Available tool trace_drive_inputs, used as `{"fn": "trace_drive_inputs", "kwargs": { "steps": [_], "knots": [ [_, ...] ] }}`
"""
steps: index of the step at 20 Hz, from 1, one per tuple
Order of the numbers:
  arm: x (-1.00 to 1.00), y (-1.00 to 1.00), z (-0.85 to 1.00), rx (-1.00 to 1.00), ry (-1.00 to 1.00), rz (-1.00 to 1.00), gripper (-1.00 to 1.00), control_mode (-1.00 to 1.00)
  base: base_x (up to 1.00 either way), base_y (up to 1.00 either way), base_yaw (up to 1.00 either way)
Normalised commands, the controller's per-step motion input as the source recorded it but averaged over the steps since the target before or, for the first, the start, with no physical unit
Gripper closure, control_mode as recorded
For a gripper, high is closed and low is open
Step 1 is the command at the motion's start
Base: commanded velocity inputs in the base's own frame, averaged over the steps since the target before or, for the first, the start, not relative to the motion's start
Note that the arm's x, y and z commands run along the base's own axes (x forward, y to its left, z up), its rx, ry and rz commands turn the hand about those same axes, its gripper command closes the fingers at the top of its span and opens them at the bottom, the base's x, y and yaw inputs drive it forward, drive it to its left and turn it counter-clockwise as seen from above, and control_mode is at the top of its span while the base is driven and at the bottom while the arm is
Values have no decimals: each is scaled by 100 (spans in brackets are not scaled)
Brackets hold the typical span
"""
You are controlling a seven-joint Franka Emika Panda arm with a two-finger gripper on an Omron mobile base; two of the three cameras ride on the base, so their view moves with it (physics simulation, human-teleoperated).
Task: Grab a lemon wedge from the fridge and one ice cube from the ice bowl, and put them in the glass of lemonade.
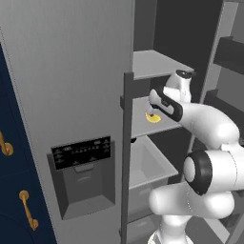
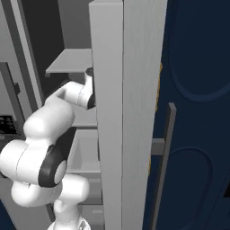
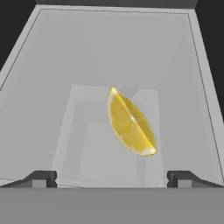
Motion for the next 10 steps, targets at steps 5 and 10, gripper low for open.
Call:
{"fn": "trace_drive_inputs", "kwargs": {
  "steps": [5,10],
  "knots": [
    [19,0,-37,-1,5,11,-100,-100,0,0,0],
    [13,0,-41,-6,7,11,-100,-100,0,0,0]
  ]
}}
